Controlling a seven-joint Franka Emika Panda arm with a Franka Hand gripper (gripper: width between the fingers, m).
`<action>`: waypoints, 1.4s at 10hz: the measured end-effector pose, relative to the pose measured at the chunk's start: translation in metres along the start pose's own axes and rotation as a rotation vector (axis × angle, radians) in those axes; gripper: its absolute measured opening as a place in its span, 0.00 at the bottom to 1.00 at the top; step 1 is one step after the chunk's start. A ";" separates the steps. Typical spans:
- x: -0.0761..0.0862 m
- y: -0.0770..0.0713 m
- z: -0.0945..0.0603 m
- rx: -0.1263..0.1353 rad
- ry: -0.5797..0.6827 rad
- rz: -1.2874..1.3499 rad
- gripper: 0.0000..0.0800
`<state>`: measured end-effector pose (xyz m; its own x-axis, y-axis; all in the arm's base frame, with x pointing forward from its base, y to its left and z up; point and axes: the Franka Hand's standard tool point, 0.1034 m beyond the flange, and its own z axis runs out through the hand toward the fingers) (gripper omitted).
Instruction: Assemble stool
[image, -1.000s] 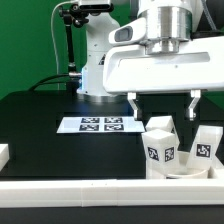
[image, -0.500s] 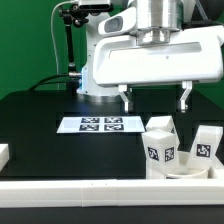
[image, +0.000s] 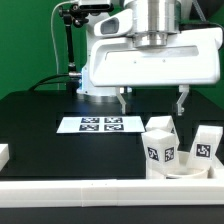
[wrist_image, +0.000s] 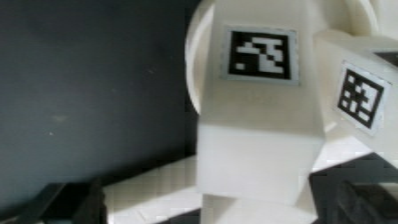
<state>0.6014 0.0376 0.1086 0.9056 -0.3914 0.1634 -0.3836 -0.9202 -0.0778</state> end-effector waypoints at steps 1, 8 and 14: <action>0.001 0.002 -0.002 -0.005 -0.064 0.011 0.81; 0.000 -0.007 -0.005 0.053 -0.201 0.097 0.81; -0.005 -0.021 -0.003 0.076 -0.198 0.136 0.81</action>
Offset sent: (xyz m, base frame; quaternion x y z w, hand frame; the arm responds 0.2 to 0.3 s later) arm 0.0000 0.0000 0.0000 0.0000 -0.1296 0.0000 0.9916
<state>0.6045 0.0589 0.1122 0.8674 -0.4953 -0.0489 -0.4962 -0.8531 -0.1611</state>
